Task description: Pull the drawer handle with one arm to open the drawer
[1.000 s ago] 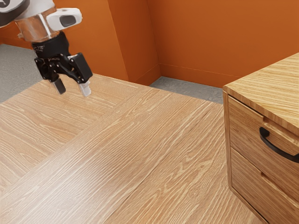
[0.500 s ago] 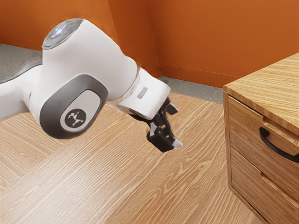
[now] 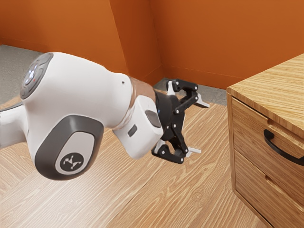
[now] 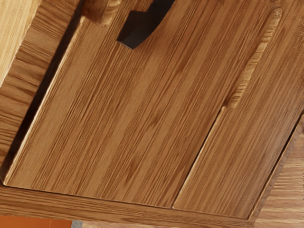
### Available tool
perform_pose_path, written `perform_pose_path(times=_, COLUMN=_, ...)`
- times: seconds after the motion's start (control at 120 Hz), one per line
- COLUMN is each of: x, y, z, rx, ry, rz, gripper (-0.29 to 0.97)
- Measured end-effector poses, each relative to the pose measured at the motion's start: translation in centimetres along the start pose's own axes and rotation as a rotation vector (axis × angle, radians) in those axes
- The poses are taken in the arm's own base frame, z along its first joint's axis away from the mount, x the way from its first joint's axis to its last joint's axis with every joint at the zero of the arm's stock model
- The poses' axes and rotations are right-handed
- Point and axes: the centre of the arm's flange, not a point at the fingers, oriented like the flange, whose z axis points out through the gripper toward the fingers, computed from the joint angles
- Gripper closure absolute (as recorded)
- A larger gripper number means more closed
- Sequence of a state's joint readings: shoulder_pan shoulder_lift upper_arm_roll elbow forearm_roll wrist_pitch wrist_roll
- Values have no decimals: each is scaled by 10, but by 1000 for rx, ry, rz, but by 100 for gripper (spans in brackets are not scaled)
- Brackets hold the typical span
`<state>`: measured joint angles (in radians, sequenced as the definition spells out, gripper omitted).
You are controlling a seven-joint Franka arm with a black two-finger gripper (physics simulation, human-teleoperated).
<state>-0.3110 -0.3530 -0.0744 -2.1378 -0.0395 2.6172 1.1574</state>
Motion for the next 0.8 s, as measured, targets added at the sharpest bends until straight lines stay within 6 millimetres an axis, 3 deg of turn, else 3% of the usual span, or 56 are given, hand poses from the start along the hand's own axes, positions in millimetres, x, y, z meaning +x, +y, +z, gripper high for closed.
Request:
perform_pose_path(times=0.167, x=14, y=17, z=5, rx=-3, ry=33, rz=110, gripper=0)
perform_pose_path(times=0.3, x=34, y=54, z=17, rx=-32, ry=63, rz=196, gripper=0)
perform_pose_path(times=0.483, x=72, y=76, z=13, rx=-12, ry=111, rz=321, gripper=0)
perform_pose_path(times=0.567, x=69, y=68, z=11, rx=7, ry=106, rz=334, gripper=0)
perform_pose_path(times=0.708, x=73, y=5, z=-18, rx=-22, ry=81, rz=324, gripper=0)
perform_pose_path(times=0.8, x=74, y=4, z=-19, rx=-145, ry=51, rz=342, gripper=0)
